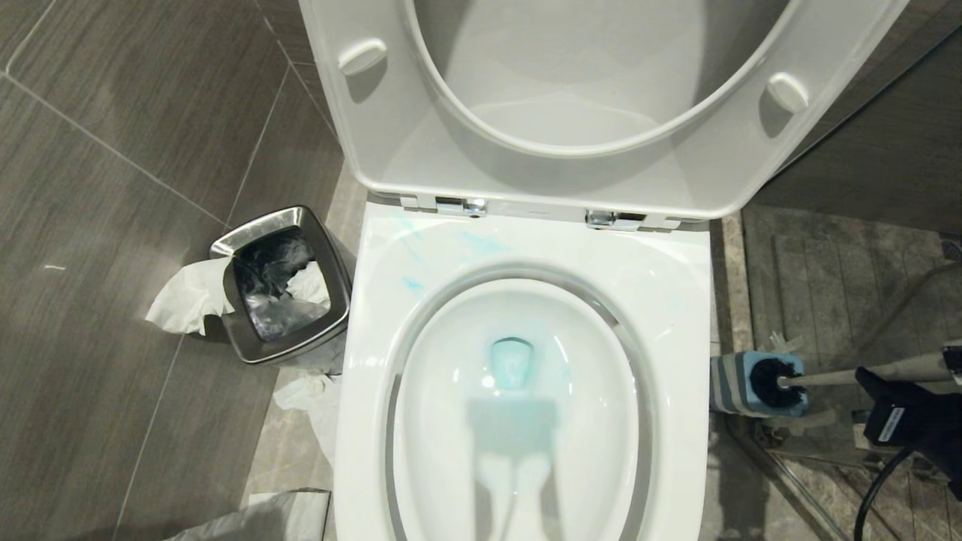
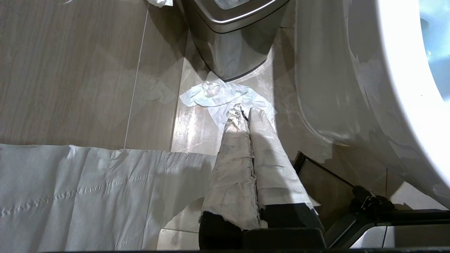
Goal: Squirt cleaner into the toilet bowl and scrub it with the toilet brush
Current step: Scrub the toilet bowl
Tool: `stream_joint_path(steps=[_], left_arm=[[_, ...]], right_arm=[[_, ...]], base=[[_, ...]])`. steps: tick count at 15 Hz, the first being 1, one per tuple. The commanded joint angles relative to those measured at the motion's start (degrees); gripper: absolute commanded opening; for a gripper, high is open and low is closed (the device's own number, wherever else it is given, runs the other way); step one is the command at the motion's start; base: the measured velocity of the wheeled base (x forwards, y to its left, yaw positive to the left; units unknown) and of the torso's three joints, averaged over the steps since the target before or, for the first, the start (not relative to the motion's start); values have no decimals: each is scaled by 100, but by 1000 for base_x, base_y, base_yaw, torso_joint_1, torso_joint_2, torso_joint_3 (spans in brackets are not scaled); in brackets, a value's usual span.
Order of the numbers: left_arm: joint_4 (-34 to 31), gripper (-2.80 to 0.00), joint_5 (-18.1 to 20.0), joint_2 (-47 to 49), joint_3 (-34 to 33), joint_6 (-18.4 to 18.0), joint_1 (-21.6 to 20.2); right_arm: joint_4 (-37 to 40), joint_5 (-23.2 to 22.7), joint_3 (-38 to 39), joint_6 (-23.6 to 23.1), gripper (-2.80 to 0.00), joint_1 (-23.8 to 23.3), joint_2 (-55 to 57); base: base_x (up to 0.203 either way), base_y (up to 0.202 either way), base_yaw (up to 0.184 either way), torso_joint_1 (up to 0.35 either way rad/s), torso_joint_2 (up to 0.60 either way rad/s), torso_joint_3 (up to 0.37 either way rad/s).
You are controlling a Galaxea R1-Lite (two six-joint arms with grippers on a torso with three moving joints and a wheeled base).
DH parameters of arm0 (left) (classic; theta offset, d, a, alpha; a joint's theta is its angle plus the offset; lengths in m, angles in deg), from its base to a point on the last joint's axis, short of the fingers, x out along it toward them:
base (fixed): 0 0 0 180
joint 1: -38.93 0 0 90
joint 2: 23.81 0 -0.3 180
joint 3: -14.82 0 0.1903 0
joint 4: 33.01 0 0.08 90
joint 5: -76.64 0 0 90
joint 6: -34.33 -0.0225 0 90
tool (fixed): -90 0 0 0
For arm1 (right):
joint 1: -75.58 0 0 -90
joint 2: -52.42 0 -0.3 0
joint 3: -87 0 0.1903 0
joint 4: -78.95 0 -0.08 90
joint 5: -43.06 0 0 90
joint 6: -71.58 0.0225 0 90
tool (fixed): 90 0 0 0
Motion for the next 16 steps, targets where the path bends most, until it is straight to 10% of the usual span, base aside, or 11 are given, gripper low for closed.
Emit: stream_joint_path(steps=[1, 16], left_arm=[[-2, -280, -1, 0, -9, 4, -1], [-2, -280, -1, 0, -9, 1, -1]], right_arm=[[-45, 0, 134, -3, -280, -8, -311], [62, -96, -288, 164, -280, -215, -1038]], base=[[0, 0, 0, 0, 0, 0], [0, 0, 0, 0, 0, 0]])
